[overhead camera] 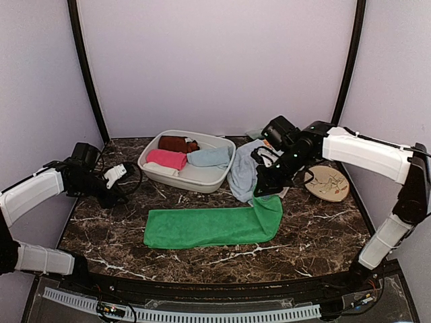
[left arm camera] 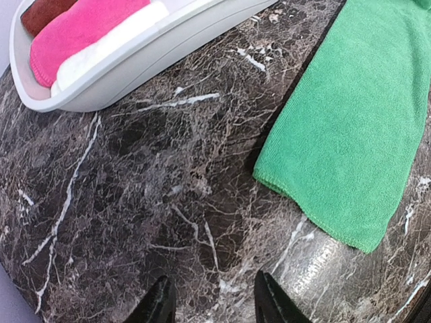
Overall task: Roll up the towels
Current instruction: Fold the towel at the center of the board.
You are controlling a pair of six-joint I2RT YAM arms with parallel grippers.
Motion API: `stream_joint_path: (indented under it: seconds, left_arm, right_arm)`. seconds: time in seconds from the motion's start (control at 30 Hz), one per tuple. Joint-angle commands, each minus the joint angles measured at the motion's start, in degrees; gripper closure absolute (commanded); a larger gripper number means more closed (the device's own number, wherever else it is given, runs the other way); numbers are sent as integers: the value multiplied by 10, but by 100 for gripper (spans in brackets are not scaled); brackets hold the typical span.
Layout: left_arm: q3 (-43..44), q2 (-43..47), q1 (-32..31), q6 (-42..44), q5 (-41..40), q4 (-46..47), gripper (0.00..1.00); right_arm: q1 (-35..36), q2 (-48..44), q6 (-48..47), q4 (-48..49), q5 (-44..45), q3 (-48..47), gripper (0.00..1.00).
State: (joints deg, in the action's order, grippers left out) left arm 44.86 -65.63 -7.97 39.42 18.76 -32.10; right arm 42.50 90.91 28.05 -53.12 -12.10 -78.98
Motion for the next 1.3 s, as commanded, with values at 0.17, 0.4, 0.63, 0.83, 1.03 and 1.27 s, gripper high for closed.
stream_joint_path:
  seconds: [0.17, 0.4, 0.63, 0.83, 1.03, 1.27]
  left_arm:
    - [-7, 11, 67, 29, 25, -44, 60]
    - [-9, 26, 97, 48, 23, -53, 60]
    - [-21, 30, 100, 55, 9, -48, 60]
    - [-25, 37, 102, 64, -1, -46, 60]
    - [-28, 44, 102, 65, -5, -52, 60]
    - [-33, 60, 102, 72, -11, -62, 60]
  right_arm:
    - [100, 161, 73, 130, -163, -125, 100]
    - [138, 269, 88, 154, -203, -240, 100]
    - [164, 332, 120, 195, -225, -297, 100]
    - [179, 349, 149, 231, -232, -316, 100]
    - [179, 374, 181, 274, -240, -336, 100]
    - [179, 439, 226, 320, -199, -357, 100]
